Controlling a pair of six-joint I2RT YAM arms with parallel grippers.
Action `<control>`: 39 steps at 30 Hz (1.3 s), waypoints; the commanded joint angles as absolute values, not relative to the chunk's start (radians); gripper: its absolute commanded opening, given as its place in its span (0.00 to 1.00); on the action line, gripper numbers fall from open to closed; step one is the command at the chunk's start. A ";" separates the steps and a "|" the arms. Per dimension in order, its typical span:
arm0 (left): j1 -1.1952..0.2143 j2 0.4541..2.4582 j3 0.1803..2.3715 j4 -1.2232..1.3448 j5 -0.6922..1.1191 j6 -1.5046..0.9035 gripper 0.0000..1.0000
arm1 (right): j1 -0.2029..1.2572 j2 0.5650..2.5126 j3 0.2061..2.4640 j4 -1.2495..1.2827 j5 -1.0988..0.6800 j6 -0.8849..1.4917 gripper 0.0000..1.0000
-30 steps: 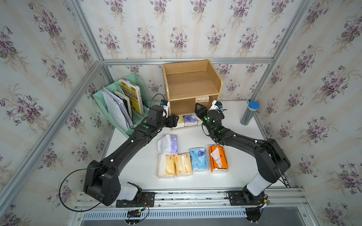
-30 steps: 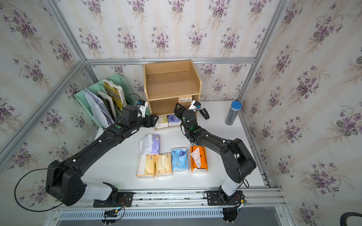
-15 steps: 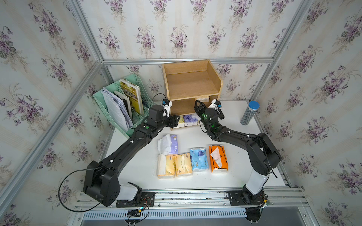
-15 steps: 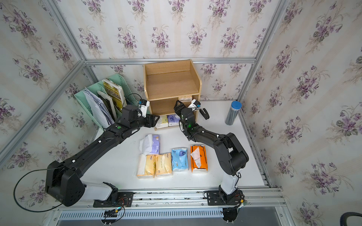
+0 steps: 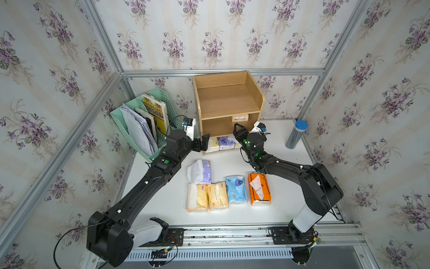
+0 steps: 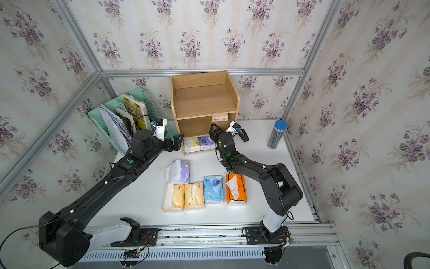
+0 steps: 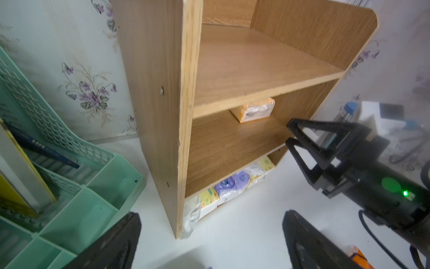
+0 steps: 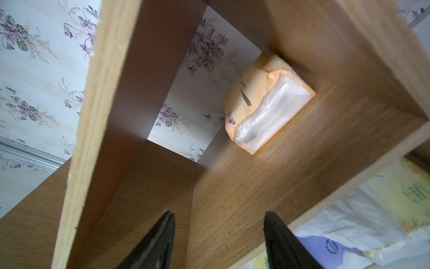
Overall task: Remove the tissue boxes from the shelf
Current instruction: Adjust the shelf at the center of the board.
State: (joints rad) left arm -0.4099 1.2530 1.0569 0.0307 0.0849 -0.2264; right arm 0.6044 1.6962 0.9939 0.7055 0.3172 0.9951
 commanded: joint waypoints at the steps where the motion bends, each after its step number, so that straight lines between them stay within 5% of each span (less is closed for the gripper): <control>1: -0.410 1.305 1.107 0.095 0.098 -0.206 0.98 | 0.604 1.702 0.995 0.716 0.294 0.986 0.64; 18: -0.409 1.488 1.181 0.207 0.041 -0.201 0.70 | 0.605 1.719 0.977 0.720 0.265 1.010 0.59; 30: -0.426 1.453 1.151 0.206 0.144 -0.188 0.32 | 0.604 1.649 0.923 0.690 0.274 0.989 0.46; 39: -0.468 1.400 1.105 0.171 0.144 -0.162 0.35 | 0.604 1.601 0.881 0.678 0.314 0.978 0.45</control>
